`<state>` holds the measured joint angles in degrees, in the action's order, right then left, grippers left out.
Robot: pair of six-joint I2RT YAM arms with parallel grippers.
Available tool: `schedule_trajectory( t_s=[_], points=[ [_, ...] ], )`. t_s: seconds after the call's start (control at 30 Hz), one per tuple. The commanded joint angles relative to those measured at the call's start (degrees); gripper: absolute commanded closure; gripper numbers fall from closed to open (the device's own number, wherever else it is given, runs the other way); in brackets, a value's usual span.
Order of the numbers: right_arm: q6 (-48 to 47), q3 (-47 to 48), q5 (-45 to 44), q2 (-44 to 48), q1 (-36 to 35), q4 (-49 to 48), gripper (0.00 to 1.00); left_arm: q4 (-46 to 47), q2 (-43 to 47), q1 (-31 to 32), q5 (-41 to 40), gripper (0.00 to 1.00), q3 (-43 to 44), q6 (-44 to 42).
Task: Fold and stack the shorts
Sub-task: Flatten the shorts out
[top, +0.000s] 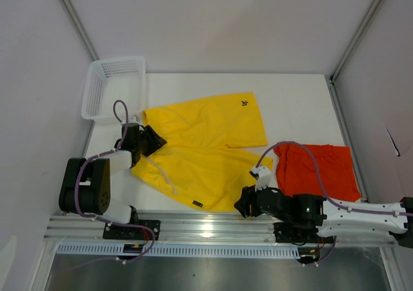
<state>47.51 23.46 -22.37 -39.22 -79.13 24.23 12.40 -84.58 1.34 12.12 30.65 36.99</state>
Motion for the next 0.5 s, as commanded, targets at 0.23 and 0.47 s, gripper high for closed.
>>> schedule_trajectory(
  t_s=[0.23, 0.47],
  points=[
    [2.2, 3.9, -18.6, -12.8, -9.2, 2.2, 0.49, 0.1, 0.1, -0.4, -1.0, 0.44, -0.2, -1.8],
    [9.2, 10.2, -27.4, -23.6, -15.3, 9.3, 0.65, 0.1, 0.1, -0.4, -1.0, 0.44, -0.1, -1.8]
  ],
)
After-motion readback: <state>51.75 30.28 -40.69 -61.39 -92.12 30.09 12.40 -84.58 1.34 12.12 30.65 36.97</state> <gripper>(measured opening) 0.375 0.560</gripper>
